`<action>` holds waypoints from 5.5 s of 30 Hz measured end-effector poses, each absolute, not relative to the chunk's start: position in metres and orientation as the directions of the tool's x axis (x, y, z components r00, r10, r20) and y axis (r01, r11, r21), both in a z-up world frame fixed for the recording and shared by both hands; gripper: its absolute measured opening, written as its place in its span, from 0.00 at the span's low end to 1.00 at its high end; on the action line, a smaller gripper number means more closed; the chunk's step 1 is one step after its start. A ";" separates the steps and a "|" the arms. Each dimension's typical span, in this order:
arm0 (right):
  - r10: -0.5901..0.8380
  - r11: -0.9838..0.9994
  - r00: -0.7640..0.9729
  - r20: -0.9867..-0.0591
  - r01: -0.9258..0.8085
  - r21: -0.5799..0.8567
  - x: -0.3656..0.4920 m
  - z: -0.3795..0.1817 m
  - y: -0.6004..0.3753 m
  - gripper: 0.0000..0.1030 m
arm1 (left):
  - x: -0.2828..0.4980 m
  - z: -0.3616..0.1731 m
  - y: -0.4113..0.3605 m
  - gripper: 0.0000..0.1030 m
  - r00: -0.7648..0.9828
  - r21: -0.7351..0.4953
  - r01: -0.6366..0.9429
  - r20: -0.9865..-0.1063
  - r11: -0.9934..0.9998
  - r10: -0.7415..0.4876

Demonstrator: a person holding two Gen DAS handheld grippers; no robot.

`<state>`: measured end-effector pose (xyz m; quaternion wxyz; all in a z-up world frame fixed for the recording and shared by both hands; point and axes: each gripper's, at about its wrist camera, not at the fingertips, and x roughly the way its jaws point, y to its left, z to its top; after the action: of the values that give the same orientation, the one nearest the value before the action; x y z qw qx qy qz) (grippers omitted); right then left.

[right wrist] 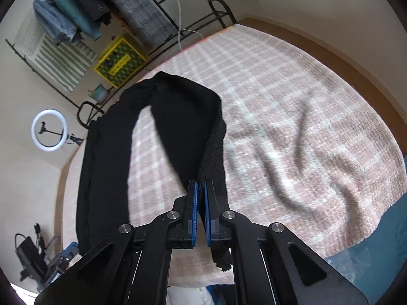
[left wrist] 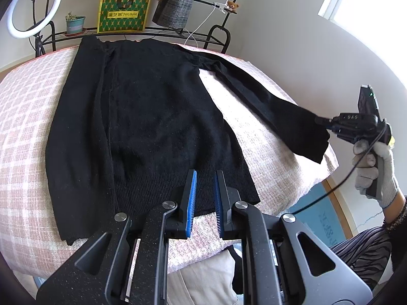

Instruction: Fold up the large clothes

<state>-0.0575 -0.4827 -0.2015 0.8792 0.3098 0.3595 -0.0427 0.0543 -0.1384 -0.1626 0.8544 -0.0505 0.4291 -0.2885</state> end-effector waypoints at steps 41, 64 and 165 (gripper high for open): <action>0.385 0.907 0.556 -0.737 -0.081 0.412 0.054 -0.190 -0.332 0.12 | 0.123 -0.214 -0.153 0.33 0.407 -0.402 0.332 -0.755 0.853 -0.514; 0.099 0.923 0.644 -0.758 0.226 0.312 0.265 -0.185 -0.455 0.37 | 0.092 -0.199 -0.179 0.00 0.411 -0.420 0.431 -0.697 0.799 -0.588; 0.164 0.961 0.819 -0.550 -0.007 0.277 0.146 -0.059 -0.391 0.21 | 0.056 -0.166 -0.119 0.00 0.483 -0.442 0.372 -0.659 0.816 -0.577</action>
<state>0.1465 -0.3912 -0.0595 0.9443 0.1322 0.2978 0.0453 0.0562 -0.1193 -0.1663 0.8526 -0.1202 0.4256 -0.2783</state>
